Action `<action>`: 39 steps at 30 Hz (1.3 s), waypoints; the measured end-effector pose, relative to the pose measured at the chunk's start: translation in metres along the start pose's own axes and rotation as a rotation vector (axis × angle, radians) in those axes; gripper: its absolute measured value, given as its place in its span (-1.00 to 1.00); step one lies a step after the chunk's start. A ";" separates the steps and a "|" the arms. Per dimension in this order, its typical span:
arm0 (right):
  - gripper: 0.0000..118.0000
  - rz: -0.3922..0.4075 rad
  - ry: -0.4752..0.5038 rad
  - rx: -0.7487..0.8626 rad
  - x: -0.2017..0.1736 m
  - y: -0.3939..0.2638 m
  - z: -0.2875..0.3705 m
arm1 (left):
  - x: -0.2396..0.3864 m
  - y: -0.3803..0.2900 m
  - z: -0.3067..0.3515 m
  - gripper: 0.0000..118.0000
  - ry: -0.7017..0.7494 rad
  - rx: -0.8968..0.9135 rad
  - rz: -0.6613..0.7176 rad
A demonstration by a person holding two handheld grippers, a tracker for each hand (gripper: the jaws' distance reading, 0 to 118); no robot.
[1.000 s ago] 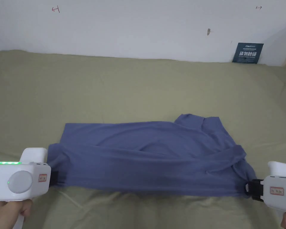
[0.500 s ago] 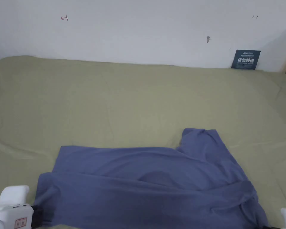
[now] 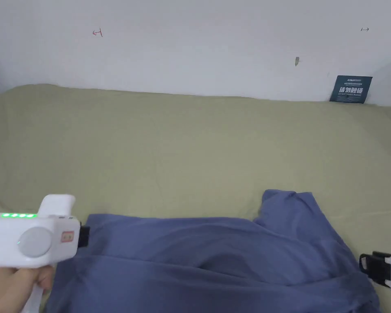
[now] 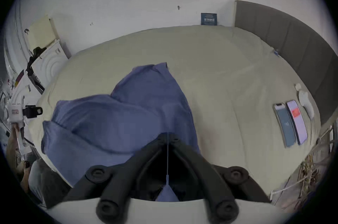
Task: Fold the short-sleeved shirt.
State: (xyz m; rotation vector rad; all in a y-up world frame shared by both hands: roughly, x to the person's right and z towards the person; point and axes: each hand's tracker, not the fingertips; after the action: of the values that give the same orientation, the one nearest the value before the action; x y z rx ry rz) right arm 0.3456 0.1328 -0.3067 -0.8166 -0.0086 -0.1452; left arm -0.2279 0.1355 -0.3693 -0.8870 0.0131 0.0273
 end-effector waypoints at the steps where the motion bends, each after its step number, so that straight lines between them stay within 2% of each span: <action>1: -1.00 -0.003 0.011 -0.015 0.000 0.007 -0.011 | 0.004 0.006 -0.012 -1.00 0.022 0.004 -0.008; 3: -1.00 0.023 0.004 -0.031 -0.001 0.016 -0.034 | 0.008 0.026 -0.036 -1.00 0.017 -0.017 -0.014; 4: -1.00 0.040 -0.031 -0.030 0.001 0.022 -0.037 | 0.009 0.031 -0.046 -0.91 0.027 -0.019 -0.015; 5: -1.00 0.063 -0.044 -0.040 0.002 0.026 -0.046 | 0.009 0.036 -0.057 -0.29 0.043 -0.025 -0.018; 6: -1.00 0.060 -0.043 -0.042 0.006 0.028 -0.056 | 0.009 0.040 -0.069 0.48 0.061 -0.042 -0.018; 7: -1.00 0.056 -0.049 -0.048 0.009 0.030 -0.064 | 0.005 0.046 -0.082 1.00 0.083 -0.084 -0.013; 12: -1.00 0.062 -0.085 -0.084 0.024 0.044 -0.089 | 0.004 0.038 -0.124 0.95 0.168 -0.172 -0.054; 14: -1.00 0.068 -0.095 -0.092 0.028 0.047 -0.098 | 0.004 0.036 -0.126 0.90 0.142 -0.179 -0.037; 15: -1.00 0.070 -0.101 -0.094 0.029 0.048 -0.102 | 0.005 0.040 -0.122 0.79 0.086 -0.188 -0.025; 16: -1.00 0.068 -0.107 -0.094 0.027 0.053 -0.103 | 0.007 0.041 -0.117 0.56 0.052 -0.182 -0.038; 18: -0.99 0.063 -0.107 -0.102 0.028 0.058 -0.112 | 0.013 0.043 -0.110 -0.06 0.050 -0.174 -0.056; 19: -0.99 0.063 -0.104 -0.106 0.029 0.060 -0.116 | 0.013 0.047 -0.108 -0.58 0.030 -0.172 -0.074; 20: -0.91 0.058 -0.102 -0.107 0.029 0.063 -0.122 | 0.014 0.050 -0.108 -0.97 0.006 -0.166 -0.057; 21: -0.55 0.053 -0.104 -0.110 0.029 0.065 -0.127 | 0.017 0.051 -0.107 -0.97 0.028 -0.168 -0.049; 22: 0.14 0.045 -0.104 -0.131 0.029 0.067 -0.133 | 0.017 0.052 -0.109 -0.97 0.031 -0.162 -0.052; 23: 0.96 0.040 -0.090 -0.183 0.031 0.066 -0.142 | 0.016 0.051 -0.110 -0.97 0.030 -0.161 -0.052; 24: 0.95 0.038 -0.078 -0.217 0.029 0.067 -0.151 | 0.016 0.052 -0.112 -0.97 0.033 -0.166 -0.053; 25: 0.82 0.033 -0.088 -0.157 0.030 0.065 -0.157 | 0.016 0.052 -0.113 -0.97 0.035 -0.166 -0.056; 27: 0.75 0.084 -0.115 -0.261 0.030 0.057 -0.176 | 0.016 0.049 -0.112 -0.97 0.036 -0.164 -0.052; 29: 0.56 0.093 -0.121 -0.265 0.012 0.066 -0.161 | 0.015 0.049 -0.112 -0.97 0.035 -0.157 -0.046; 30: 0.26 0.094 -0.116 -0.234 0.010 0.068 -0.151 | 0.015 0.050 -0.111 -0.97 0.035 -0.154 -0.043; 31: -0.29 0.087 -0.096 -0.197 0.007 0.071 -0.140 | 0.013 0.048 -0.109 -0.97 0.032 -0.145 -0.042; 32: -0.97 0.077 -0.080 -0.156 0.019 0.066 -0.139 | 0.011 0.048 -0.106 -0.97 0.030 -0.130 -0.042; 33: -0.98 0.069 -0.036 -0.138 0.021 0.066 -0.132 | 0.008 0.049 -0.103 -0.97 0.025 -0.121 -0.037; 39: -0.98 0.003 0.002 -0.031 0.032 0.068 -0.069 | -0.009 0.044 -0.050 -0.97 -0.029 -0.021 0.021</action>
State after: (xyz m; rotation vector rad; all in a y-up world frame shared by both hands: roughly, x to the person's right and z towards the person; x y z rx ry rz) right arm 0.3829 0.1241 -0.4012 -0.8474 -0.0038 -0.1436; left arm -0.2383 0.1238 -0.4348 -0.9074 -0.0050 0.0600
